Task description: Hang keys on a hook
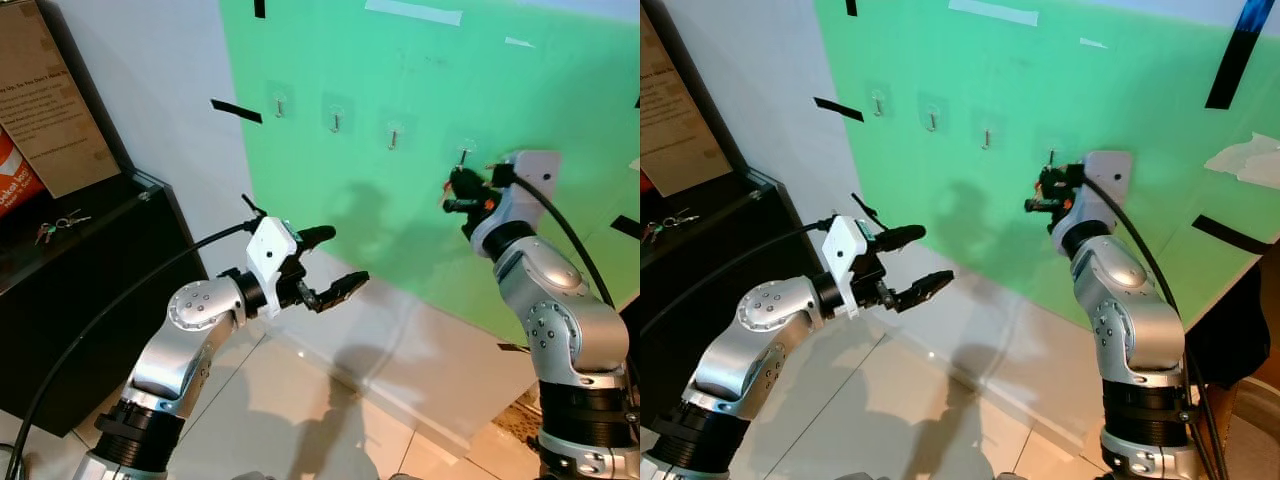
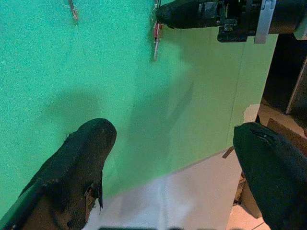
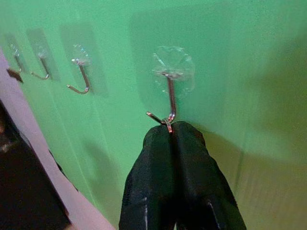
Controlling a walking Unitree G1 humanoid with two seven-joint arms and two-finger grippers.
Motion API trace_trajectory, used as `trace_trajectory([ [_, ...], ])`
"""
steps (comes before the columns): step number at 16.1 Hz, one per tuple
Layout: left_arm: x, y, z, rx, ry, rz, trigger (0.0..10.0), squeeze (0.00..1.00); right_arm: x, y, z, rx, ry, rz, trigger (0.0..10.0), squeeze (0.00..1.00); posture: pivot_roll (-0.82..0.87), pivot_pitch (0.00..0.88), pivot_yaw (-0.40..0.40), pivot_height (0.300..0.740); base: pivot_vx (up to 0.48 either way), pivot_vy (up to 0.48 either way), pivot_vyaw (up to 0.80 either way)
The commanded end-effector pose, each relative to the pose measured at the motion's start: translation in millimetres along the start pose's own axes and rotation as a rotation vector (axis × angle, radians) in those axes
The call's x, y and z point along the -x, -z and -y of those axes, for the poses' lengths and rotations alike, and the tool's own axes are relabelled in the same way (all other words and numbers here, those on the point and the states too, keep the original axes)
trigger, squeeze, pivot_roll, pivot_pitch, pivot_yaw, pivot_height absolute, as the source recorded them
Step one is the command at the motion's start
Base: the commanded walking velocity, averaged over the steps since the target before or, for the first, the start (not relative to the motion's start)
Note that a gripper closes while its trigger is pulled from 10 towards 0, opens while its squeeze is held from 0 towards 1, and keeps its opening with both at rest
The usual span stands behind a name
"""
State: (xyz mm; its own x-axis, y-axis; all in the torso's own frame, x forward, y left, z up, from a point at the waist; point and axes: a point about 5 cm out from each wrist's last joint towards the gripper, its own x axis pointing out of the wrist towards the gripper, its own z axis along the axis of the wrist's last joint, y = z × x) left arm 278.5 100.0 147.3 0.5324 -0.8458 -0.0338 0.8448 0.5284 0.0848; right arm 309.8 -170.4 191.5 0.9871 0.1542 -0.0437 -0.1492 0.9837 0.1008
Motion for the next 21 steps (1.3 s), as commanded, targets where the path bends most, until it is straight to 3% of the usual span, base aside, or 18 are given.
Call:
trace_trajectory([
  [1, -0.7, -2, -2.2, -0.025, 0.002, -0.008, 10.0, 0.00, 0.7, 18, -1.1, 0.002, -0.010, -0.099, 10.0, 0.00, -0.10, 0.000, 0.032, 0.740, 0.000, 0.000, 0.00],
  [5, -1.0, -2, -2.8, -0.026, 0.001, -0.007, 10.0, 0.00, 1.1, 20, -4.3, -0.030, -0.026, -0.103, 10.0, 0.00, -0.10, 0.000, 0.036, 0.740, 0.000, 0.000, 0.00],
  [6, -1.1, -3, -2.9, -0.026, -0.001, -0.006, 10.0, 0.00, 1.6, 19, -3.6, -0.053, -0.018, -0.085, 10.0, 1.00, -0.10, 0.000, 0.036, 0.740, 0.000, 0.000, 0.00],
  [10, -1.0, -3, -3.4, -0.022, -0.007, 0.002, 10.0, 0.00, 6.0, 14, -6.2, -0.128, -0.073, -0.010, 10.0, 1.00, -0.10, 0.000, 0.036, 0.740, 0.000, 0.000, 0.00],
  [14, -0.3, -4, -4.8, -0.012, -0.019, 0.015, 10.0, 0.00, 12.6, 13, -3.8, -0.097, -0.072, 0.008, 10.0, 1.00, -0.11, 0.000, 0.047, 0.740, 0.000, 0.000, 0.00],
  [16, 4.6, 0, -12.1, -0.010, -0.101, -0.004, 10.0, 0.00, 20.1, 20, -10.1, -0.086, -0.110, 0.000, 10.0, 1.00, -0.13, 0.000, 0.055, 0.740, 0.000, 0.000, 0.00],
  [18, 13.9, 4, -22.9, -0.003, -0.261, -0.011, 10.0, 0.00, 28.4, 44, -14.7, 0.006, -0.114, -0.064, 10.0, 1.00, -0.13, 0.000, 0.058, 0.740, 0.000, 0.000, 0.18],
  [21, 29.9, 10, -31.9, -0.005, -0.493, -0.013, 10.0, 0.00, 32.0, 68, -14.8, 0.011, -0.076, -0.127, 10.0, 1.00, -0.11, 0.000, 0.049, 0.740, 0.000, 0.000, 0.80],
])
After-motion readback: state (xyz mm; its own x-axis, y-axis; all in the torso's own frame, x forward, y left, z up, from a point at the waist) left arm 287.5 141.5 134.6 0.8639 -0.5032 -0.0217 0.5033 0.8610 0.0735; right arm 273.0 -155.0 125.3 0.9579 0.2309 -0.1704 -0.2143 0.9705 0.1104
